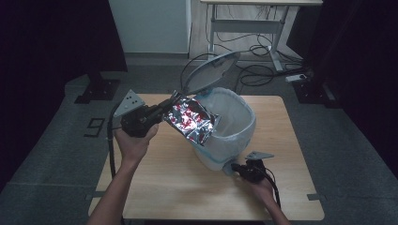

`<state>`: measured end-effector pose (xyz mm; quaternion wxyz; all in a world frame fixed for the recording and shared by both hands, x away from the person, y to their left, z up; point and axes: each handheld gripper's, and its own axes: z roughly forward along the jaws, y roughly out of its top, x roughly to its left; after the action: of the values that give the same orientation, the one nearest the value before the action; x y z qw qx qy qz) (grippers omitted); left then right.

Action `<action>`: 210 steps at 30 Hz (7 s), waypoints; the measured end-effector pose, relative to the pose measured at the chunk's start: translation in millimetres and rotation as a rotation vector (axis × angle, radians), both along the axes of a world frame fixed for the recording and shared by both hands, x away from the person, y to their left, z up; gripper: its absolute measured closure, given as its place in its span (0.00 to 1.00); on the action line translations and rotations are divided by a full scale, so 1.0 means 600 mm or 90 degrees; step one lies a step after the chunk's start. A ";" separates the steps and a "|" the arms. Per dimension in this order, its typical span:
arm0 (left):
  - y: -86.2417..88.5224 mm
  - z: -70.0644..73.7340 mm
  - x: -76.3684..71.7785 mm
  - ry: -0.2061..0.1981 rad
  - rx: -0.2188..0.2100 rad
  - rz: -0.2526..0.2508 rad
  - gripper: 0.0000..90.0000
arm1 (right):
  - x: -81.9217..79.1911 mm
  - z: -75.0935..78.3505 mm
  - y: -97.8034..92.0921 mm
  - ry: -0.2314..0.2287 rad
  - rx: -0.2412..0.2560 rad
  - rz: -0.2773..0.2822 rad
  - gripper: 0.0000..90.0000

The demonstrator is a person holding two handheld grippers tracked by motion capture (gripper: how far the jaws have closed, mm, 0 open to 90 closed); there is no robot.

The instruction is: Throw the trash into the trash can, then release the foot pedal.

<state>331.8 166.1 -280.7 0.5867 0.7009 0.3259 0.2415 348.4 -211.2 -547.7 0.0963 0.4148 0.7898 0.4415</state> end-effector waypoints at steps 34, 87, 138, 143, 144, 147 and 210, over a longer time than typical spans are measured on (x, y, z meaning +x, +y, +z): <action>-0.043 -0.007 0.030 0.005 0.001 0.001 1.00 | 0.001 0.000 -0.001 0.001 0.002 0.003 1.00; -0.105 -0.014 0.058 0.004 0.033 0.034 1.00 | 0.002 0.000 -0.002 0.001 0.003 0.007 1.00; -0.044 -0.051 0.029 0.048 0.067 -0.029 0.48 | 0.002 -0.001 -0.002 0.004 0.006 0.005 1.00; -0.027 -0.067 0.024 0.053 0.063 -0.026 0.47 | 0.002 -0.001 -0.003 0.006 0.010 0.005 1.00; -0.024 -0.070 0.022 0.054 0.062 -0.024 0.46 | 0.002 -0.001 -0.003 0.006 0.011 0.005 1.00; -0.016 -0.077 0.017 0.056 0.067 -0.021 0.45 | 0.003 -0.001 -0.005 0.012 0.017 0.006 0.99; 0.067 -0.353 -0.065 0.187 0.108 0.015 0.44 | -0.034 0.030 -0.045 -0.033 0.003 -0.036 0.40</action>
<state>292.8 206.1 -492.4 0.4683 0.7718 0.3951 0.1702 328.0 -238.0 -529.9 0.1280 0.4254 0.7741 0.4510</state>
